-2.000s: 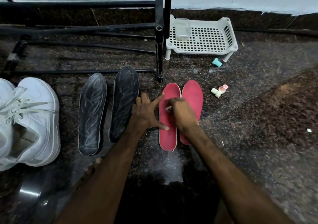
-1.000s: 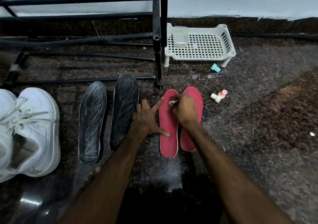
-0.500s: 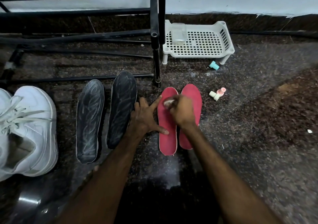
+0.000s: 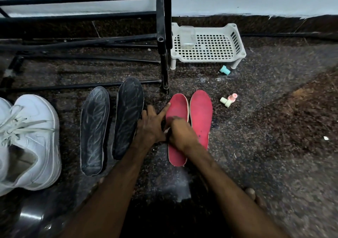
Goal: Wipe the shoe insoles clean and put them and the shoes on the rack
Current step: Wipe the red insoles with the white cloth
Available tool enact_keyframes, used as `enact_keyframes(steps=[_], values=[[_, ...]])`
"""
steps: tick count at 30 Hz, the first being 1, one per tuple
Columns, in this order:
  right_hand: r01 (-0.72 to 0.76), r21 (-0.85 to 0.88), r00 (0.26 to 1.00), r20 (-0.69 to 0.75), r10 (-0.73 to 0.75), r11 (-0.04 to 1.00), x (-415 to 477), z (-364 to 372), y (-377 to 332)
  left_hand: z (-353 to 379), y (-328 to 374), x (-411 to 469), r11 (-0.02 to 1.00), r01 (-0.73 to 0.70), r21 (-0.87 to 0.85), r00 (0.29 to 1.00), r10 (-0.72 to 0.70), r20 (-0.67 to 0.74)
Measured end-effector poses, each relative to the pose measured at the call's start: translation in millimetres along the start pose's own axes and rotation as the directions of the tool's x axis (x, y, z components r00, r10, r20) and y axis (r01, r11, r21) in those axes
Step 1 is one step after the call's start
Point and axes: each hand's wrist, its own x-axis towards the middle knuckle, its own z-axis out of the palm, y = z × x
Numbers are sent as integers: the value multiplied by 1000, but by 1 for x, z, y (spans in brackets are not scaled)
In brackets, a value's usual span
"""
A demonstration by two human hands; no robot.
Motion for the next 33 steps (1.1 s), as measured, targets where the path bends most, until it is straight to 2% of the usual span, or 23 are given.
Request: enact_keyframes(steps=[2,4,6,9,13,16,18,21,22,25,27,30,33], values=[[-77,174,997,-15,81,982,10,-17,13,0,-1,0,999,8,-32,1000,-7,27],[-126,247,978,-133,163,961,22,-31,25,-2,-3,1,999,14,-37,999,-12,45],[-129,148,963,-219,159,981,33,-36,29,-4,-4,0,999,9,-47,999,-6,54],[-93,-126,975,-215,65,988,39,-32,22,-2,-2,0,999,14,-38,998,-11,55],[-54,-210,978,-210,9,976,31,-23,6,-3,-1,0,999,16,-41,999,-14,45],[31,-141,995,-93,-45,989,22,-15,-6,-3,0,-1,998,12,-56,1000,-12,15],[-7,-40,998,-56,5,999,22,-16,0,-2,0,-1,998,9,-56,1000,-9,9],[-192,172,954,-199,225,966,40,-29,19,-3,-1,-1,999,15,-50,1000,-13,27],[-236,172,927,-254,275,956,47,-34,24,-3,-2,0,999,15,-42,999,-13,31],[-240,-70,929,-306,208,968,53,-30,18,-1,-2,0,999,12,-35,1000,-11,25],[-187,-150,940,-314,133,971,46,-23,6,-1,-2,1,999,20,-47,1000,-19,18],[-108,-124,967,-245,75,986,29,-10,-7,-1,-1,1,999,16,-43,1000,-16,1],[-163,33,981,-99,166,986,15,-11,-7,-1,-2,1,999,10,-46,1000,-10,-8]])
